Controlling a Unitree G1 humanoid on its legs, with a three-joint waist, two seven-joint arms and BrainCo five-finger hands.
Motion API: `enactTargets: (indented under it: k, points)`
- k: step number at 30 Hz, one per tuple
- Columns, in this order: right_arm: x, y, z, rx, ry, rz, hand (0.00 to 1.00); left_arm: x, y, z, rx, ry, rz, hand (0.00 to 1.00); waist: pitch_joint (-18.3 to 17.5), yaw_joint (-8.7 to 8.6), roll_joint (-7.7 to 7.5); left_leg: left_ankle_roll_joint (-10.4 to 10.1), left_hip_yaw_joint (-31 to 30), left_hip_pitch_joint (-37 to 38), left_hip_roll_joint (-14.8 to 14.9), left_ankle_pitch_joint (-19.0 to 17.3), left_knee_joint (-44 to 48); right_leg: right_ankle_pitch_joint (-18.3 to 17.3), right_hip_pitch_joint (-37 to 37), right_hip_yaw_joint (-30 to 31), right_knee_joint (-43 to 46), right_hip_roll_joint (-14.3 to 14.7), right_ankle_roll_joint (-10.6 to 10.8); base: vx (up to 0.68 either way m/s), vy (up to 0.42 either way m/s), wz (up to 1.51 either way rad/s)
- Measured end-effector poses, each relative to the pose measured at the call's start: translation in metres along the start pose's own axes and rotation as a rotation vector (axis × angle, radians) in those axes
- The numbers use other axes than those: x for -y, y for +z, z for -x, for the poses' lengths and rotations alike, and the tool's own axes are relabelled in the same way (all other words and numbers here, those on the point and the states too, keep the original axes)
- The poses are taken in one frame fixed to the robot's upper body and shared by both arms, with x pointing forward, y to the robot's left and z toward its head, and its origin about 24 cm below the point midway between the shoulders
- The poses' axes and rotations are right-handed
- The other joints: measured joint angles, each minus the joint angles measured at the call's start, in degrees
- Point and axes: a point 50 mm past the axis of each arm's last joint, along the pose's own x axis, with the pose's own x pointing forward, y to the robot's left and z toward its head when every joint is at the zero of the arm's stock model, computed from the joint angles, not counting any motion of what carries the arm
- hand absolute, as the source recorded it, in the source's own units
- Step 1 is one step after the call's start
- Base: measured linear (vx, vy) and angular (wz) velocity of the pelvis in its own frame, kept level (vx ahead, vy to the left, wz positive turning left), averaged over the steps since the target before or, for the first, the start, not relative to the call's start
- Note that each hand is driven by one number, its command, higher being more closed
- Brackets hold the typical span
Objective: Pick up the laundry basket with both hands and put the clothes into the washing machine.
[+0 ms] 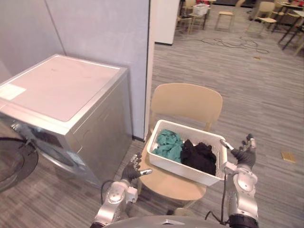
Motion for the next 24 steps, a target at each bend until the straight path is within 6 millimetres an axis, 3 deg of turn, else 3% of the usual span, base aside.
enactTargets:
  k: [3, 5, 7, 9, 11, 13, 16, 20, 24]
  points:
    - [0.019, 0.024, -0.025, 0.084, -0.074, 0.052, 0.0, 0.001, 0.002, 0.002, 0.012, -0.024, -0.009, 0.0, 0.14, -0.22, -0.37, 0.4, 0.05, -0.96, -3.14, 1.74, -4.85, 0.22, -0.43, -1.52, -1.02, -3.19, 0.3, -0.03, 0.043, 0.59]
    - [0.015, 0.033, -0.049, 0.091, -0.062, 0.096, 0.0, 0.003, 0.0, 0.004, 0.005, -0.039, 0.001, 0.0, 0.2, -0.72, 0.39, -2.04, -0.02, 0.54, -4.86, -0.81, -13.55, 1.28, -3.43, -2.28, -0.54, -3.86, 1.07, -0.09, 0.088, 0.25]
    - [-0.014, 0.041, -0.074, 0.079, 0.002, 0.147, 0.0, 0.0, -0.001, 0.005, -0.003, -0.056, -0.016, 0.0, 4.37, -0.43, -0.2, -2.81, 1.25, 0.29, -6.3, 0.15, -13.69, 3.39, -5.24, -0.84, 0.05, -5.14, 1.11, -0.09, 0.094, -0.17]
    - [-0.038, 0.055, -0.091, 0.096, 0.066, 0.194, 0.0, 0.003, -0.002, 0.005, -0.012, -0.083, -0.024, 0.0, 6.9, -0.12, 0.22, -2.29, 1.84, -2.3, -6.82, -0.17, -11.78, 4.01, -7.61, -0.34, 1.14, -5.74, 1.23, -0.18, 0.083, -0.21]
    - [-0.054, 0.075, -0.106, 0.125, 0.091, 0.235, 0.0, 0.009, 0.007, 0.001, 0.019, -0.108, -0.03, 0.0, 9.11, 0.03, 1.17, -1.9, 2.1, -6.09, -7.37, -0.34, -9.79, 5.25, -11.31, 0.13, 1.52, -6.52, 1.3, -0.17, 0.091, -0.07]
    - [-0.078, 0.11, -0.124, 0.171, 0.108, 0.265, 0.0, 0.013, 0.024, -0.007, 0.081, -0.131, -0.036, 0.0, 11.93, 0.81, 2.07, -1.1, 3.71, -12.39, -7.58, 0.01, -7.85, 8.17, -17.5, 1.81, 0.92, -6.82, 1.4, -0.19, 0.108, -0.24]
    - [-0.084, 0.138, -0.136, 0.19, 0.086, 0.248, 0.0, 0.015, 0.041, -0.015, 0.134, -0.143, -0.057, 0.0, 16.12, 1.44, 2.14, -0.48, 5.07, -16.25, -7.81, 1.0, -7.73, 11.16, -20.77, 2.56, -2.1, -6.88, 1.4, -0.12, 0.037, -0.16]
    - [-0.076, 0.149, -0.14, 0.209, 0.083, 0.263, 0.0, 0.016, 0.056, -0.02, 0.185, -0.132, -0.055, 0.0, 17.52, 2.16, 1.99, -0.27, 6.28, -21.02, -6.46, 0.98, -5.85, 12.64, -24.87, 2.49, -2.9, -6.21, 0.75, -0.04, 0.026, -0.13]
    - [-0.093, 0.149, -0.137, 0.21, 0.199, 0.285, 0.0, 0.018, 0.079, -0.026, 0.275, -0.11, -0.034, 0.0, 18.56, 2.63, 1.24, -0.31, 6.8, -24.58, -4.62, 1.0, -4.39, 12.77, -28.91, 2.3, -1.55, -5.5, 0.69, 0.01, -0.01, -0.1]
